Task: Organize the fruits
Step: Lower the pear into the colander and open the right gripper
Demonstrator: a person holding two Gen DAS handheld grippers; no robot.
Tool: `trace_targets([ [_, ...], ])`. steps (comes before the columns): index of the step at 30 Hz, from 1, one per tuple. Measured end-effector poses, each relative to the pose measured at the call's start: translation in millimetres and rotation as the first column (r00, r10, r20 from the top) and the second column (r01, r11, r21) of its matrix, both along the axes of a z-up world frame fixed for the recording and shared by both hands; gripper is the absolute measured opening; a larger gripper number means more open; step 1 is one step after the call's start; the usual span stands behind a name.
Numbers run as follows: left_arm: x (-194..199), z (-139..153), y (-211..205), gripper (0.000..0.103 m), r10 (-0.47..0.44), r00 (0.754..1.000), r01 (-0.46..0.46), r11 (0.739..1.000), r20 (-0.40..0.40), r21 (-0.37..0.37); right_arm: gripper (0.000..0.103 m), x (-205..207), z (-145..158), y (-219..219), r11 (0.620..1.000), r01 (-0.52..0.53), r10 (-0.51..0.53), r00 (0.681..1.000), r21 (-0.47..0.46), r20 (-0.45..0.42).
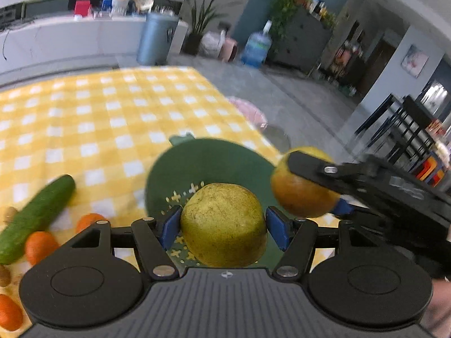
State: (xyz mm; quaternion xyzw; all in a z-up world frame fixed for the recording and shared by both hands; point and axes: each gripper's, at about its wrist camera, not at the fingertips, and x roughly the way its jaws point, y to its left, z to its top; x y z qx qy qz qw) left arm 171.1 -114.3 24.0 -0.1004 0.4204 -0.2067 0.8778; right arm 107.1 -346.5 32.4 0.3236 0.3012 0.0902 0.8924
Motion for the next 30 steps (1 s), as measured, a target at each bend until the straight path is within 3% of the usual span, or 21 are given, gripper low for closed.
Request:
trace_targets([
  [4,24.9,-16.4,-17.3,0.068,0.025,0.999,-0.02,0.995,-0.047,0.102,0.062,1.3,-11.5,-10.8,1.0,0.0,0.0,1.0,0.024,-0.031],
  [6,26.8,-19.6,-20.4,0.054,0.026,0.999,-0.02,0.992,-0.045,0.125,0.062,6.2,-19.1,-11.6,0.999,0.002,0.0,0.998,0.034,-0.062],
  [8,25.5,-13.6,-20.1,0.054,0.009,1.0,-0.006,0.992,-0.02,0.128,0.062,10.9,-26.0,-11.9,0.999,0.005,-0.001,0.996,0.04,-0.091],
  [13,28.8,-5.6,-30.2,0.054,0.05,0.999,-0.051,0.97,0.013,0.239,0.062,15.4,-32.8,-10.4,0.999,0.012,-0.008,0.995,0.039,-0.104],
  [18,22.5,-7.8,-15.0,0.055,0.081,0.997,-0.08,0.975,0.006,0.205,0.062,17.0,-35.5,-7.6,1.0,0.02,-0.017,0.992,0.021,-0.127],
  [22,12.6,-2.4,-4.9,0.064,0.11,0.992,-0.118,0.975,0.054,0.19,0.062,17.7,-34.3,-0.7,1.0,-0.015,0.016,0.99,0.005,-0.14],
  [30,6.8,0.0,12.7,0.068,0.133,0.988,-0.145,0.974,0.08,0.173,0.063,24.6,-30.9,32.5,0.972,-0.124,0.083,0.976,-0.2,-0.201],
])
